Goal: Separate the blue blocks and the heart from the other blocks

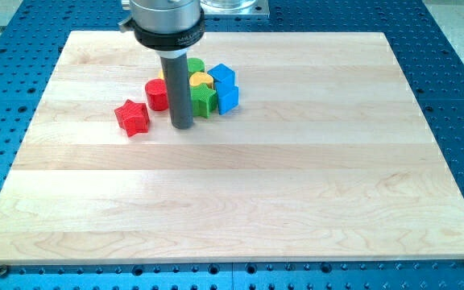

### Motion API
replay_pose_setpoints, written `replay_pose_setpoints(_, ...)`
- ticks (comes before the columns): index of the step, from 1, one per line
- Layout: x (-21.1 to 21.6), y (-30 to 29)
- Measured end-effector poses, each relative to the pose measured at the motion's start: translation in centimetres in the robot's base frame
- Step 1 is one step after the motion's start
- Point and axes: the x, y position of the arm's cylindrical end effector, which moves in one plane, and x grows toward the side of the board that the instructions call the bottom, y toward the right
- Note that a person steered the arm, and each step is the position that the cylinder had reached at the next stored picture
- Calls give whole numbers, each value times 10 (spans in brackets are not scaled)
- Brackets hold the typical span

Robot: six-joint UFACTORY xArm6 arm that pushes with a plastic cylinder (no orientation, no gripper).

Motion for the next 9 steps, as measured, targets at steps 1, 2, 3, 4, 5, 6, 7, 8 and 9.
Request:
replay_pose_setpoints(1, -5, -9)
replay_pose_setpoints(2, -17, -30)
replay_pose_setpoints(3, -52, -6)
replay_pose_setpoints(4, -67, 37)
replay_pose_setpoints(5, -71, 36)
replay_pose_setpoints(6, -39, 0)
replay_pose_setpoints(7, -13, -16)
replay_pose_setpoints(8, 32, 4)
replay_pose_setpoints(9, 20, 24)
